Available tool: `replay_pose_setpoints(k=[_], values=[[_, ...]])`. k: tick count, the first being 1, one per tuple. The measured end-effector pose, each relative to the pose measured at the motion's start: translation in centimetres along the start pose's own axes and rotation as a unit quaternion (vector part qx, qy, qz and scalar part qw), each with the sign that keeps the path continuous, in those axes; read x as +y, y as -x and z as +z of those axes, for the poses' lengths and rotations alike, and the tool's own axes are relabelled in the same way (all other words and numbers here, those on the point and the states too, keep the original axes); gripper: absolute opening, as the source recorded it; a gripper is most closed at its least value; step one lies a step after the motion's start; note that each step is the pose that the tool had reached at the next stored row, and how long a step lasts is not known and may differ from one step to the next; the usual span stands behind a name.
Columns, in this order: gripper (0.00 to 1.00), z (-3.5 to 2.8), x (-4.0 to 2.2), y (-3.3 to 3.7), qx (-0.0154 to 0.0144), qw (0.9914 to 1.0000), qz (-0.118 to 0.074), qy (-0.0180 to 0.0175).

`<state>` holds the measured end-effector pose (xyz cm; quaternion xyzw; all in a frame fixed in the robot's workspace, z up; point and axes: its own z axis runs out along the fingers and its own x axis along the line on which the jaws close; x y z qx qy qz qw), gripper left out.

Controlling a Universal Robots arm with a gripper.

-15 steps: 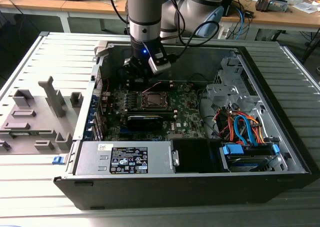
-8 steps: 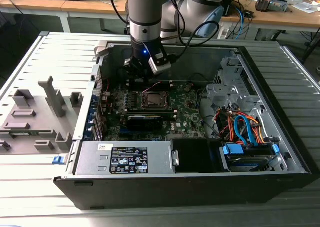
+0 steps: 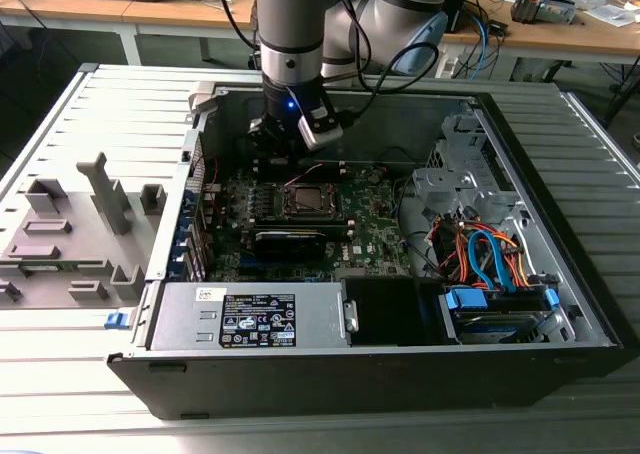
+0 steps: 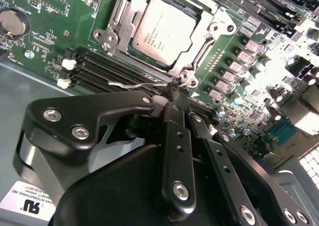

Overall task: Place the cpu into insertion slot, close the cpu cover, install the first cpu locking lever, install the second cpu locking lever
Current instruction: 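Install the first cpu locking lever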

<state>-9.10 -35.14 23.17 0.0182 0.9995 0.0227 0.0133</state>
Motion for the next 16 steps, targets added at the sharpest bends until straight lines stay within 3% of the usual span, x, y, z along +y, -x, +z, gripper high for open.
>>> replay_pose_setpoints(k=[16], values=[[0.11,0.40,-0.01,0.21,0.0000,1.00000,0.000,0.0000]])
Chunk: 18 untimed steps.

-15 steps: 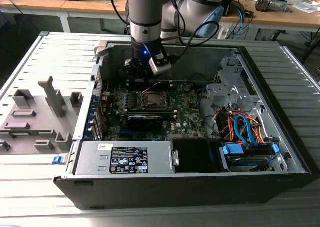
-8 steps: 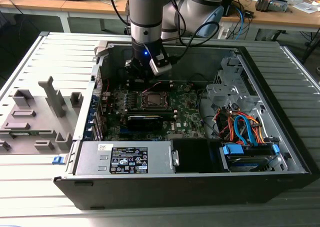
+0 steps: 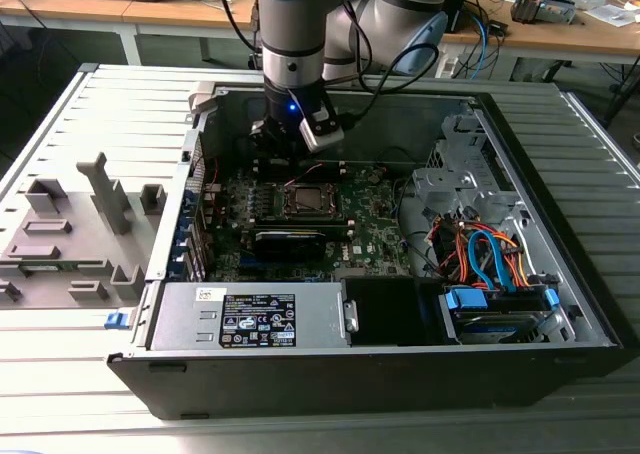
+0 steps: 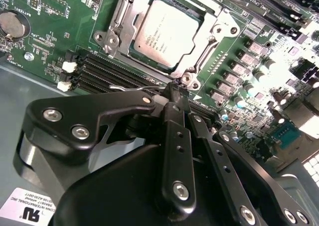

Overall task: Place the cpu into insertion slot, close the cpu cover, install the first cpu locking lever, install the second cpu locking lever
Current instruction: 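Install the first cpu locking lever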

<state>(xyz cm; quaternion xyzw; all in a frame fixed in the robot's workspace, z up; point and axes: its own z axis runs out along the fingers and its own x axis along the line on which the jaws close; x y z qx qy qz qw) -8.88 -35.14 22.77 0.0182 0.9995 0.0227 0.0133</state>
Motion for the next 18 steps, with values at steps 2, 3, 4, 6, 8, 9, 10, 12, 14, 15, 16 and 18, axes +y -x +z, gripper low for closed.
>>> replay_pose_setpoints(k=[2,3,4,6,8,9,10,12,14,15,16,18], values=[[0.11,0.14,0.00,0.00,0.0000,1.00000,0.000,0.0000],[0.11,0.23,-0.01,0.00,0.0000,1.00000,0.000,0.0000],[0.11,0.29,-0.01,0.00,0.0000,1.00000,0.000,0.0000],[0.11,0.38,-0.02,0.00,0.0001,1.00000,-0.002,0.0000],[0.11,0.45,0.02,0.01,0.0003,0.99997,-0.007,0.0001],[0.11,0.48,0.07,0.00,0.0006,0.99992,-0.012,0.0003],[0.11,0.50,0.12,0.00,0.0008,0.99986,-0.017,0.0004],[0.11,0.54,0.20,-0.01,0.0012,0.99965,-0.026,0.0007],[0.11,0.58,0.24,-0.01,0.0017,0.99934,-0.036,0.0009],[0.11,0.61,0.26,-0.01,0.0019,0.99919,-0.040,0.0010],[0.11,0.64,0.28,0.00,0.0020,0.99908,-0.043,0.0010],[0.11,0.69,0.28,0.02,0.0022,0.99898,-0.045,0.0010]])
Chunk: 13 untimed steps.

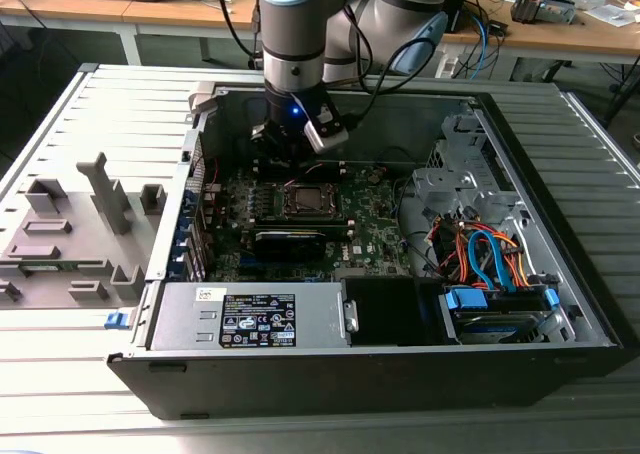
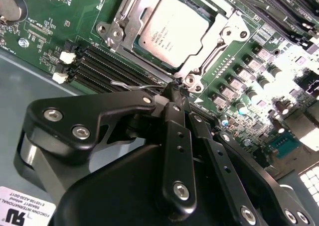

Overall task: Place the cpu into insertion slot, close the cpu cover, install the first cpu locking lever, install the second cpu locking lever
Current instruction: 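Install the first cpu locking lever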

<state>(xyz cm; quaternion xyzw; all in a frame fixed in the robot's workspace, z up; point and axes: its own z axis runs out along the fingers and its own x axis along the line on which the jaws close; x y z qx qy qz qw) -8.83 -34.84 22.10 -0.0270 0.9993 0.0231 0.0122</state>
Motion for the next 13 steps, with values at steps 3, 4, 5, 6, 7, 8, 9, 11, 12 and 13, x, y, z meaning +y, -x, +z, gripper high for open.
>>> replay_pose_setpoints(k=[3,4,5,6,7,8,9,11,12,13], values=[[0.11,0.09,0.00,0.04,0.0000,1.00000,0.000,0.0001],[0.11,0.12,-0.01,0.09,0.0000,1.00000,0.000,0.0001],[0.11,0.16,-0.01,0.12,-0.0001,1.00000,0.000,0.0001],[0.11,0.20,-0.01,0.13,-0.0001,1.00000,0.000,0.0000],[0.11,0.26,-0.02,0.22,0.0000,1.00000,0.000,-0.0001],[0.11,0.30,-0.03,0.29,0.0000,1.00000,0.000,-0.0001],[0.11,0.34,-0.03,0.35,-0.0001,1.00000,0.000,-0.0001],[0.11,0.41,-0.04,0.44,0.0000,1.00000,0.000,-0.0001],[0.11,0.45,-0.04,0.49,0.0000,1.00000,0.000,-0.0001],[0.11,0.48,-0.05,0.54,0.0000,1.00000,0.000,-0.0001]])
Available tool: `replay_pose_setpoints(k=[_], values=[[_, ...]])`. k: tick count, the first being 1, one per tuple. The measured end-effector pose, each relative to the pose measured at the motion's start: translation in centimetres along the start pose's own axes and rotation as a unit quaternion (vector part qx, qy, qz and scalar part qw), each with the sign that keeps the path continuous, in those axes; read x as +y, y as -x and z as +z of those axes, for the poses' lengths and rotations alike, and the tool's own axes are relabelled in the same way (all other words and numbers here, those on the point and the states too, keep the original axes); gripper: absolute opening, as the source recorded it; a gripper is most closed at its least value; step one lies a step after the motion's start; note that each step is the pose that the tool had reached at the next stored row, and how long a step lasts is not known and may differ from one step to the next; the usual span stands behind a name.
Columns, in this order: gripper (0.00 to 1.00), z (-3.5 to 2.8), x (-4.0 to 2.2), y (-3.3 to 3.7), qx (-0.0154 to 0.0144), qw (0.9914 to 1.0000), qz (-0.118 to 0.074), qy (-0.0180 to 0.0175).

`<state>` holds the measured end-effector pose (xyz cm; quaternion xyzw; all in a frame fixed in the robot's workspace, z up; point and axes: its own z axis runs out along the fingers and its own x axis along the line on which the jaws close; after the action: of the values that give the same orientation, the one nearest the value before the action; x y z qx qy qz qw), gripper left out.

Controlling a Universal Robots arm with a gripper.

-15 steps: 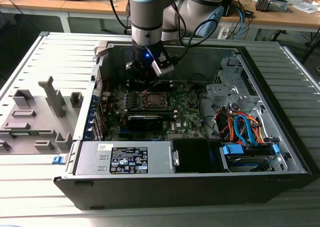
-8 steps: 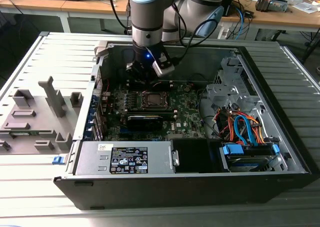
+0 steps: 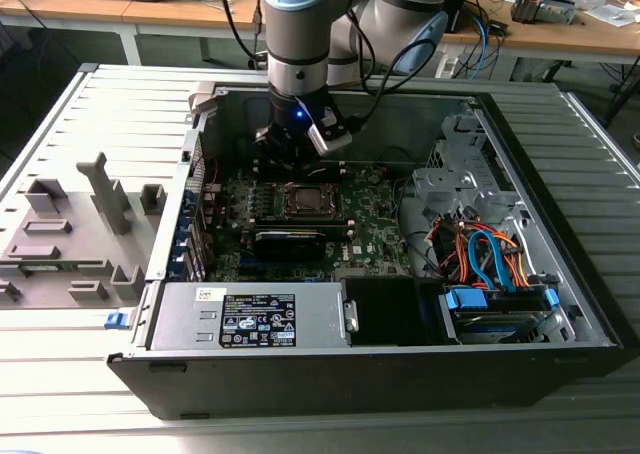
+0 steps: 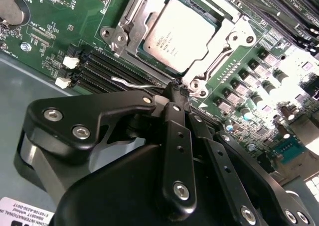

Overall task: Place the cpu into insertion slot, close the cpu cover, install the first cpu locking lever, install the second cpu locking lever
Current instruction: 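Install the first cpu locking lever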

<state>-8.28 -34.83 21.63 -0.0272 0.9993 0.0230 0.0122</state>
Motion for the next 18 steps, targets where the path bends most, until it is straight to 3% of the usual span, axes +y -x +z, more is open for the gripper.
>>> replay_pose_setpoints(k=[18], values=[[0.11,0.94,-0.12,1.32,0.0000,1.00000,0.000,-0.0007]])
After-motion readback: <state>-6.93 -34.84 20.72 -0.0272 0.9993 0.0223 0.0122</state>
